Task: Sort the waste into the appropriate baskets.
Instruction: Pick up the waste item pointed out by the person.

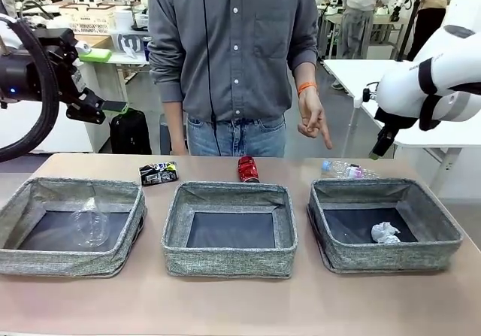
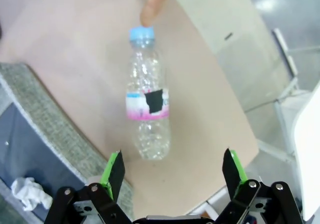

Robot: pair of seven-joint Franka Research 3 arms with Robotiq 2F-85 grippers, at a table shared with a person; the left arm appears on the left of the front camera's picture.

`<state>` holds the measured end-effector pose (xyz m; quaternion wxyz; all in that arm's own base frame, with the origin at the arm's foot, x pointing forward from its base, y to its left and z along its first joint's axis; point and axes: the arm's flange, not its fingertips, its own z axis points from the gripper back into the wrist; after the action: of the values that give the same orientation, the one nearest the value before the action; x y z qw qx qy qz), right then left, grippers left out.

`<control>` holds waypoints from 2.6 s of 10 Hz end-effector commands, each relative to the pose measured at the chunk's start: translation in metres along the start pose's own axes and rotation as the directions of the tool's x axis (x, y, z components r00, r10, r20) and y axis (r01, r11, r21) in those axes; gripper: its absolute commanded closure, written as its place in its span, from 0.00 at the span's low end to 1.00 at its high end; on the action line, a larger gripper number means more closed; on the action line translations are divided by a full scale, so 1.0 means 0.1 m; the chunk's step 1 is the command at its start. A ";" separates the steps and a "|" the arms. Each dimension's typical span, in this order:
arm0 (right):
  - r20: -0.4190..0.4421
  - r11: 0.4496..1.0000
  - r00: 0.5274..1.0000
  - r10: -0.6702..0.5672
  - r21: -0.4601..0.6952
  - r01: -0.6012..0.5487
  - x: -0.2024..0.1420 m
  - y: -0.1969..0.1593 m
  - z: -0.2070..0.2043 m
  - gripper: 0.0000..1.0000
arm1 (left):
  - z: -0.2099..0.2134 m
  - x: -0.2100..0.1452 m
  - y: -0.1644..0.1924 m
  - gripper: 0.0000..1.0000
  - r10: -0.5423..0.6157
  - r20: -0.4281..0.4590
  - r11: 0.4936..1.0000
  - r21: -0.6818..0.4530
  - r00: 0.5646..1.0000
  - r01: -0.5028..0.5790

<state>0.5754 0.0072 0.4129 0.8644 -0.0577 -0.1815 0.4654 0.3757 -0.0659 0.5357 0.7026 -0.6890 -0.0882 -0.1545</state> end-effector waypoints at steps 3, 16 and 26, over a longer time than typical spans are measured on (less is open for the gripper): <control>0.016 0.999 0.999 -0.035 0.028 0.034 0.03 0.01 -0.02 0.00 | -0.02 0.00 -0.05 0.01 0.008 0.011 1.000 -0.015 1.000 -0.008; 0.002 0.996 0.997 -0.071 0.054 0.071 0.05 0.04 -0.78 0.00 | -0.02 0.00 -0.05 0.01 0.008 0.011 1.000 -0.015 1.000 -0.008; 0.035 0.990 0.998 -0.060 0.126 0.055 0.05 0.04 -0.95 0.60 | -0.02 0.00 -0.05 0.01 0.008 0.011 1.000 -0.015 1.000 -0.008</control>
<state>0.6049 0.0250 0.3249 0.8771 -0.0102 -0.1619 0.4521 0.3757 -0.0659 0.5357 0.7026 -0.6890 -0.0882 -0.1545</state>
